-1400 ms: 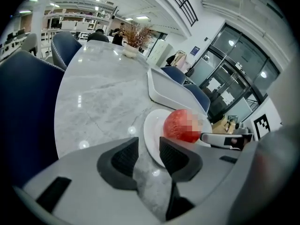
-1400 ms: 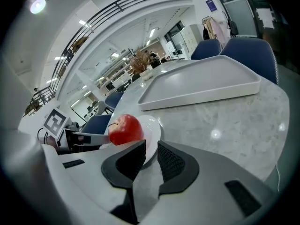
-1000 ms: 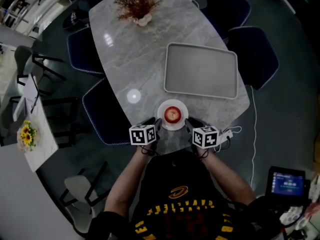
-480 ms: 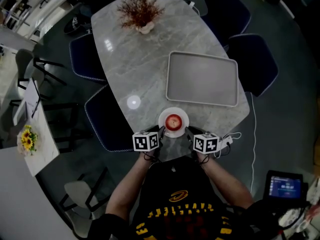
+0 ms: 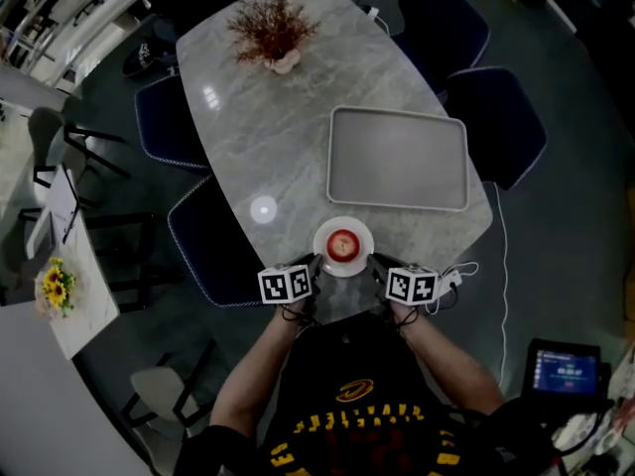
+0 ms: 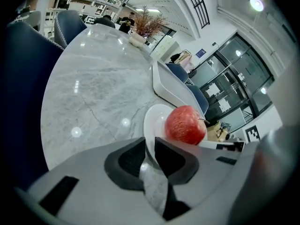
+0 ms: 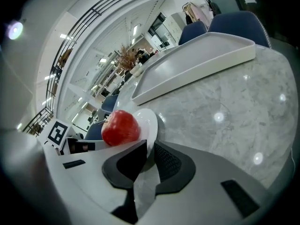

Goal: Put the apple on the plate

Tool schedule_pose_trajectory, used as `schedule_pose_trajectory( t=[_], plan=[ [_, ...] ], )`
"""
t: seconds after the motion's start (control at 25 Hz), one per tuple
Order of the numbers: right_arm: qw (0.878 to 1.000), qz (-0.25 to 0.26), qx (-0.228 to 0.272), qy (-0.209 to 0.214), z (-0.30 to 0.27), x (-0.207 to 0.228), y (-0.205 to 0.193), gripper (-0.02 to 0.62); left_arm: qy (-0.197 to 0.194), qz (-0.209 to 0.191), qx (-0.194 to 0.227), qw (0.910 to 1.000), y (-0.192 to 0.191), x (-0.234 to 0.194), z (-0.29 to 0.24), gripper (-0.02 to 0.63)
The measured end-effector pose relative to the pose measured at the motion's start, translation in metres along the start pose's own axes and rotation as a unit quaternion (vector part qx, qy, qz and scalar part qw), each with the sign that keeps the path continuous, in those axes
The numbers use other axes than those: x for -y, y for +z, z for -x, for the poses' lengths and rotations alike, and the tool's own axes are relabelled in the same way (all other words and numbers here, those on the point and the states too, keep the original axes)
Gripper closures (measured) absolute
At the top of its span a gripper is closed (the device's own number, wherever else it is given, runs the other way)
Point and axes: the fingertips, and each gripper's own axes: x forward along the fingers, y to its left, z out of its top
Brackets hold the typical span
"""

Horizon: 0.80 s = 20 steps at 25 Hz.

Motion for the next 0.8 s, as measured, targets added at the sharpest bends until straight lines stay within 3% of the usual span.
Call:
schedule_pose_trajectory(
  t=[0.4,0.8],
  plan=[
    [0.999,-0.034,0.025,0.011,0.019,-0.004,0.002,0.541,-0.017,-0.005,0.007,0.9998,0.003,0.015,0.007,0.54],
    [0.996,-0.057,0.07,0.025,0.051,-0.012,0.011,0.545,-0.057,-0.007,0.041,0.9975,0.017,0.049,0.029,0.552]
  ],
)
